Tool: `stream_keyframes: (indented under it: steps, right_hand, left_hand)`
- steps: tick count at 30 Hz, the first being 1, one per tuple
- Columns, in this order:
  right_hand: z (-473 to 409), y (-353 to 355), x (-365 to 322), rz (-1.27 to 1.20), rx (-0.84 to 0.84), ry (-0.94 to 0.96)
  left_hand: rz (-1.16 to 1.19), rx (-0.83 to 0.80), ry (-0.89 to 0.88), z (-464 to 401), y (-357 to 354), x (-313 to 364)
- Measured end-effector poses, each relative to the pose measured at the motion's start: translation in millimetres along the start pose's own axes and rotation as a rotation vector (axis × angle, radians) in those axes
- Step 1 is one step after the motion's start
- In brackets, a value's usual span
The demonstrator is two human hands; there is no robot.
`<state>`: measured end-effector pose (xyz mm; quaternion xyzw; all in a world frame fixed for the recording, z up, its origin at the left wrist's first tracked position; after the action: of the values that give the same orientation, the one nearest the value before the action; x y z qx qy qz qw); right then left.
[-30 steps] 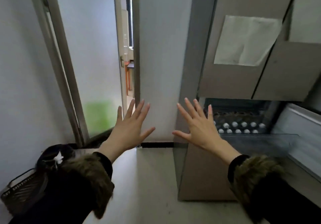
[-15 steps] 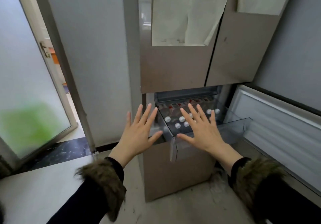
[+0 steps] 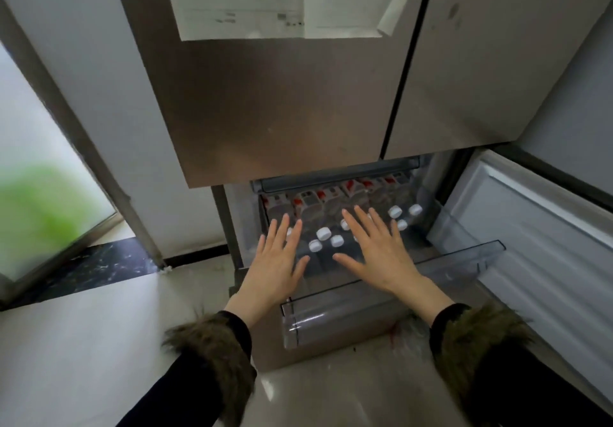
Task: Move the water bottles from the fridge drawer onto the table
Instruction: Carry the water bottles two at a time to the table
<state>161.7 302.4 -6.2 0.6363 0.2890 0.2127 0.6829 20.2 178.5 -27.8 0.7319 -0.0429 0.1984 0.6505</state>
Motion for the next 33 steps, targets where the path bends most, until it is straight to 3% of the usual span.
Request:
stream_keyframes:
  steps: [7,13,17,21,28,33]
  right_hand:
    - [-65.7,-33.3,22.1,-0.32,-0.235,0.103]
    - [-113.3,-65.4,13.9,-0.789,-0.486,-0.198]
    - [-130.3,-83.1,5.9,-0.813,-0.545,-0.258]
    - [-145.3,-93.0,2.9,-0.727,-0.568,-0.286]
    - [-149.4,-101.3,0.3,-0.991,-0.668,-0.406]
    - [-145.9,-87.2,11.4,-1.033,-0.695,-0.38]
  left_hand:
    - [0.2,0.131,0.273,-62.0,-37.5,-1.3]
    - [0.542,0.321,0.69,-90.8,-58.3,-17.5]
    - [0.601,0.402,0.852,-102.1,-69.9,-19.0]
    - [0.832,0.517,1.036,-113.1,-83.9,-31.6]
    - [1.335,0.863,1.159,-126.7,-79.9,-25.2]
    - [1.391,0.899,1.163,-128.5,-64.0,-10.4]
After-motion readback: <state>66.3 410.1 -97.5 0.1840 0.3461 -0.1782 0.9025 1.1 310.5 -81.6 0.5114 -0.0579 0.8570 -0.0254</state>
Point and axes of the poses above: each hand's wrist, its own z-axis away from the middle knuckle, its own y-axis out of the back of the hand, x = y × z, the point moved 2 cm from there along -z, towards the middle knuckle, and after that the axes turned 10 degrees about -y, right-handed, at the moved point
